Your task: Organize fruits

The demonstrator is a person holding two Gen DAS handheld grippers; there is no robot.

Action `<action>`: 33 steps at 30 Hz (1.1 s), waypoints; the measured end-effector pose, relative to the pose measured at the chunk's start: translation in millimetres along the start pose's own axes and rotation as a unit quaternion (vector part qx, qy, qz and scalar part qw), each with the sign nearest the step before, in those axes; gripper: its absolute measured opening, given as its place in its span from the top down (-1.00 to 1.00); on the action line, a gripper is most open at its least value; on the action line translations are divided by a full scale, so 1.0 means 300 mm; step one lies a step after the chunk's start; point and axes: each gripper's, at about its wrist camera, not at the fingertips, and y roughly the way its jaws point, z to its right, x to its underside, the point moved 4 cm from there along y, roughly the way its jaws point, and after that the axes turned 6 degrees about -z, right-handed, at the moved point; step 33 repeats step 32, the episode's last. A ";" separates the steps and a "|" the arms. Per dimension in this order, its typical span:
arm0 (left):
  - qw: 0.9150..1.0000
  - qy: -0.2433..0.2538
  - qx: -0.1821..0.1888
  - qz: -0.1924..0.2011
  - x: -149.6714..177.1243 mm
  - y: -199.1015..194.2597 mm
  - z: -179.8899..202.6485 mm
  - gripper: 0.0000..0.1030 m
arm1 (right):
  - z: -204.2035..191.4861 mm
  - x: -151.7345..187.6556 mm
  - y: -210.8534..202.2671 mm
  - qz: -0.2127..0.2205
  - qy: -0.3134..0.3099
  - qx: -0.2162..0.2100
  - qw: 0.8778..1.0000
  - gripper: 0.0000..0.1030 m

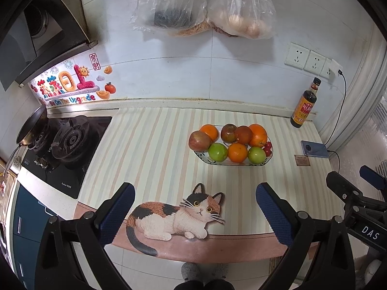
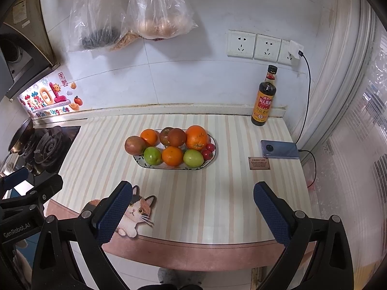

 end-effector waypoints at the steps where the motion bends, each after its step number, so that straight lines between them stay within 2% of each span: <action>1: 1.000 -0.001 0.000 0.000 -0.001 0.002 -0.001 -0.99 | -0.001 0.001 -0.002 0.000 -0.001 0.000 1.000 -0.98; 33: 1.000 0.003 -0.001 0.003 0.001 -0.008 -0.010 -0.99 | 0.013 -0.014 -0.012 0.001 -0.015 -0.006 1.000 -0.98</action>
